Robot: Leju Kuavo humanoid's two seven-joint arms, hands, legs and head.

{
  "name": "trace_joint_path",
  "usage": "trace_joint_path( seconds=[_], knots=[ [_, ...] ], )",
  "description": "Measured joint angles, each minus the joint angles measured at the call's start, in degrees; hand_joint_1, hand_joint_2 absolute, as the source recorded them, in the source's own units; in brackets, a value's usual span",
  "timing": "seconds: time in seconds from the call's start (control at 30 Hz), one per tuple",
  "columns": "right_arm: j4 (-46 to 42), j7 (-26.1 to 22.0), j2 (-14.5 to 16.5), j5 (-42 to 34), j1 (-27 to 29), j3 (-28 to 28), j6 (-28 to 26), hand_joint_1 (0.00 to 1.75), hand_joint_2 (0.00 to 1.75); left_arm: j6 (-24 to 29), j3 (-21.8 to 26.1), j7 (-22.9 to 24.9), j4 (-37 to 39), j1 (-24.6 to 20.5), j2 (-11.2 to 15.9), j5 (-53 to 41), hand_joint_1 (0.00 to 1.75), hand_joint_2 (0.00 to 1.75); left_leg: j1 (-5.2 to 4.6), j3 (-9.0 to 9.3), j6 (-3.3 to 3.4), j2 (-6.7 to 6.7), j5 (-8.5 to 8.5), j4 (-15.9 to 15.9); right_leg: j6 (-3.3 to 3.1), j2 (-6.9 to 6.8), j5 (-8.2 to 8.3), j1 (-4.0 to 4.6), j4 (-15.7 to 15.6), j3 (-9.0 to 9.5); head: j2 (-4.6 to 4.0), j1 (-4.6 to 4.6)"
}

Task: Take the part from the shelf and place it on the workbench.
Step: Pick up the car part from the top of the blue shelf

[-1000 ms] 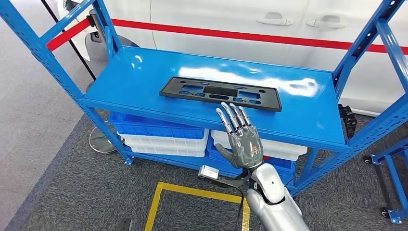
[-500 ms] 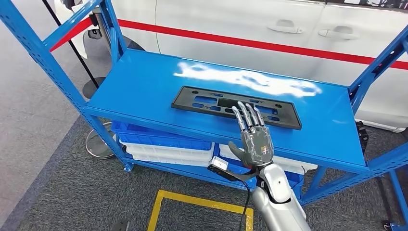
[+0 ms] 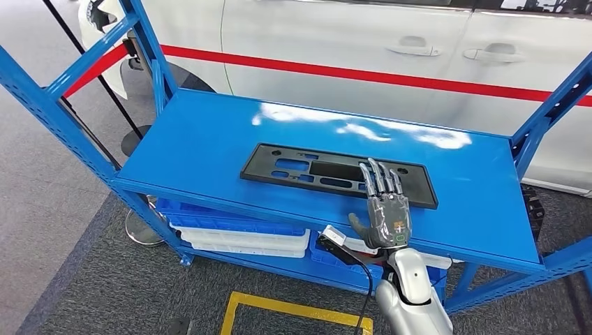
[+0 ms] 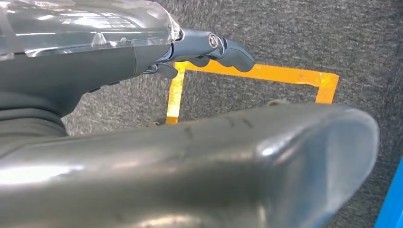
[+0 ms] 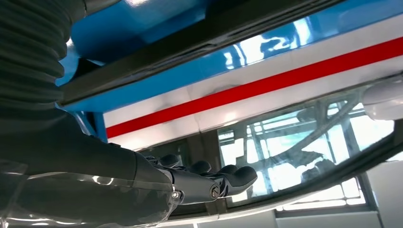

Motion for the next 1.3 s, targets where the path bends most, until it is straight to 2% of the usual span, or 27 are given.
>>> trace_joint_path(
  seconds=[0.03,0.1,0.13,0.17,0.2,0.27,0.33,0.37,0.43,0.5,0.63,0.67,0.73,0.8,0.87,0.93,0.97,1.03,1.07,1.1,1.13,1.2,1.23,1.27,1.3],
  knots=[
    [0.02,0.55,-0.17,0.39,0.32,-0.17,0.00,0.00,1.75,0.01,-0.05,0.01,0.00,0.04,0.06,-0.23,0.00,0.00,0.31,-0.34,-0.40,0.01,0.81,-0.76,0.27,0.05,-0.27,-0.23,0.11,0.20,0.00,0.00],
    [0.05,1.45,-0.61,1.22,0.90,-0.57,0.01,0.00,1.75,-0.11,-0.15,0.01,0.00,0.09,0.21,-0.65,0.00,0.00,0.92,1.43,-1.08,0.02,5.55,-7.17,0.97,0.13,-0.84,-0.72,0.48,0.59,0.00,0.00],
    [0.05,1.82,-0.84,1.76,1.11,-0.80,0.04,0.00,1.75,-0.30,-0.21,0.02,0.00,0.07,0.28,-0.88,0.00,0.00,1.04,2.55,-1.25,-0.02,7.27,-10.66,1.35,0.15,-1.09,-0.84,0.75,0.69,-0.01,0.00],
    [0.05,2.17,-1.03,2.37,1.29,-1.00,0.11,0.00,1.75,-0.55,-0.27,0.06,0.00,0.01,0.32,-1.09,0.00,0.00,1.04,3.39,-1.00,-0.05,8.21,-13.16,1.74,0.16,-1.27,-0.87,0.95,0.62,-0.01,0.00],
    [0.05,2.48,-1.20,3.00,1.47,-1.18,0.22,0.00,1.75,-0.82,-0.34,0.12,0.00,-0.03,0.35,-1.22,0.00,0.00,0.97,3.75,-0.52,-0.10,8.52,-14.31,2.13,0.18,-1.41,-0.81,1.09,0.52,-0.01,0.00],
    [0.05,3.01,-1.47,4.20,1.87,-1.37,0.56,0.00,1.75,-1.27,-0.42,0.25,0.00,-0.02,0.42,-1.23,0.00,0.00,0.76,3.83,0.76,-0.12,8.51,-14.38,2.83,0.20,-1.56,-0.73,1.09,0.43,0.00,0.00],
    [0.05,3.70,-1.73,5.58,2.11,-1.43,1.12,0.00,1.75,-1.60,-0.46,0.29,0.00,0.04,0.48,-1.26,0.00,0.00,0.86,4.11,1.60,-0.07,8.96,-14.66,3.45,0.02,-2.40,-0.92,2.10,0.17,0.00,0.00],
    [0.06,4.13,-1.86,6.30,2.11,-1.44,1.45,0.00,1.75,-1.73,-0.49,0.29,0.00,-0.02,0.49,-1.31,0.00,0.00,0.90,4.25,1.99,-0.02,9.01,-14.82,3.71,-0.10,-3.52,-1.00,3.99,-0.71,-0.01,0.00],
    [0.16,4.84,-2.06,7.38,2.13,-1.46,1.95,0.00,1.75,-1.91,-0.54,0.29,0.00,-0.14,0.49,-1.38,0.00,0.00,0.84,4.44,2.52,0.03,8.80,-14.92,4.04,-0.31,-6.70,-1.07,10.65,-4.08,-0.01,0.00],
    [0.26,5.18,-2.13,7.77,2.20,-1.45,2.17,0.00,1.75,-1.96,-0.56,0.31,0.00,-0.17,0.49,-1.38,0.00,0.00,0.77,4.51,2.71,0.03,8.65,-14.91,4.19,-0.34,-8.53,-1.10,15.21,-6.47,0.00,0.00],
    [0.30,5.25,-2.15,7.85,2.23,-1.45,2.20,0.00,1.75,-1.98,-0.56,0.31,0.00,-0.16,0.49,-1.39,0.00,0.00,0.75,4.52,2.73,0.03,8.63,-14.91,4.21,-0.35,-8.78,-1.10,16.01,-6.92,0.01,0.00],
    [0.38,5.36,-2.18,8.00,2.27,-1.45,2.26,0.00,1.75,-2.02,-0.56,0.32,0.00,-0.16,0.49,-1.42,0.00,0.00,0.72,4.57,2.74,0.03,8.58,-14.90,4.22,-0.37,-8.94,-1.10,16.98,-7.50,0.01,0.00],
    [0.72,5.88,-2.25,8.61,2.36,-1.46,2.40,0.00,1.75,-2.11,-0.57,0.35,0.00,-0.09,0.49,-1.66,0.00,0.00,0.64,4.91,2.73,0.00,8.30,-14.89,4.11,-0.42,-8.02,-1.08,17.85,-8.35,0.00,0.00],
    [1.42,7.06,-2.31,9.80,2.12,-1.45,2.41,0.00,1.75,-2.26,-0.61,0.49,0.00,-0.14,0.41,-2.01,0.00,0.00,0.41,5.95,2.06,-0.07,7.30,-15.00,3.12,-0.58,-3.98,-0.58,9.45,-4.63,0.00,0.01],
    [2.00,8.04,-2.32,10.75,1.72,-1.45,2.29,0.00,1.75,-2.39,-0.64,0.68,0.00,-0.28,0.35,-2.15,0.00,0.00,0.25,7.13,1.01,-0.04,6.19,-15.31,2.03,-0.64,-1.22,-0.31,0.89,-0.20,0.01,0.00],
    [2.35,8.40,-2.30,11.11,1.43,-1.46,2.17,0.00,1.75,-2.42,-0.66,0.76,0.00,-0.35,0.39,-2.16,0.00,0.00,0.27,6.79,0.40,0.09,5.04,-13.38,1.47,-0.59,-1.66,-0.71,0.19,1.03,0.00,-0.01],
    [2.59,8.59,-2.28,11.28,1.30,-1.47,2.10,0.00,1.75,-2.42,-0.66,0.79,0.00,-0.40,0.42,-2.15,0.00,0.00,0.31,5.44,0.20,0.13,3.92,-10.52,1.22,-0.64,-1.96,-0.90,-0.05,1.72,0.00,-0.02],
    [3.18,8.90,-2.28,11.59,1.15,-1.47,1.93,0.00,1.75,-2.43,-0.67,0.87,0.00,-0.36,0.42,-2.15,0.00,0.00,0.35,0.58,-0.11,0.13,1.41,-2.34,0.86,-0.71,-2.82,-0.84,-0.10,2.73,0.00,-0.02],
    [3.46,8.99,-2.28,11.70,1.15,-1.47,1.82,0.00,1.75,-2.43,-0.67,0.93,0.00,-0.24,0.42,-2.15,0.00,0.00,0.36,-1.74,-0.22,0.14,1.08,0.79,0.84,-0.67,-3.32,-0.82,-0.09,3.28,0.00,-0.03],
    [3.71,9.04,-2.28,11.79,1.14,-1.47,1.73,0.00,1.75,-2.43,-0.67,0.98,0.00,-0.08,0.42,-2.15,0.00,0.00,0.36,-3.19,-0.27,0.14,1.88,1.99,0.86,-0.59,-3.85,-0.80,-0.08,3.92,0.00,-0.03],
    [3.93,9.09,-2.27,11.85,1.13,-1.47,1.64,0.00,1.75,-2.43,-0.67,1.02,0.00,0.08,0.42,-2.15,0.00,0.00,0.35,-3.51,-0.23,0.14,3.92,0.83,0.93,-0.49,-4.44,-0.79,-0.07,4.73,0.00,-0.03],
    [4.31,9.22,-2.27,11.93,1.10,-1.47,1.59,0.00,1.75,-2.42,-0.67,1.03,0.01,0.26,0.44,-2.15,0.00,0.00,0.29,-1.27,0.16,0.15,9.65,-6.84,1.25,-0.37,-5.78,-0.77,-0.08,6.46,0.00,-0.02],
    [4.50,9.30,-2.28,11.96,1.04,-1.47,1.57,0.00,1.75,-2.42,-0.67,1.05,0.04,0.28,0.45,-2.15,0.00,0.00,0.16,0.14,0.44,0.16,11.33,-10.64,1.53,-0.31,-6.43,-0.69,-0.05,7.04,0.00,-0.02],
    [4.66,9.36,-2.28,11.97,0.96,-1.47,1.49,0.00,1.75,-2.43,-0.67,1.07,0.07,0.20,0.46,-2.15,0.00,0.00,0.03,1.11,0.77,0.16,12.01,-13.10,1.83,-0.27,-6.92,-0.61,-0.09,7.39,0.00,-0.02],
    [4.77,9.39,-2.28,11.97,0.81,-1.47,1.39,0.00,1.75,-2.43,-0.67,1.08,0.09,0.15,0.47,-2.15,0.00,0.00,-0.09,1.61,1.11,0.15,11.64,-14.14,2.17,-0.22,-7.17,-0.54,-0.02,7.59,0.00,-0.02]
  ],
)
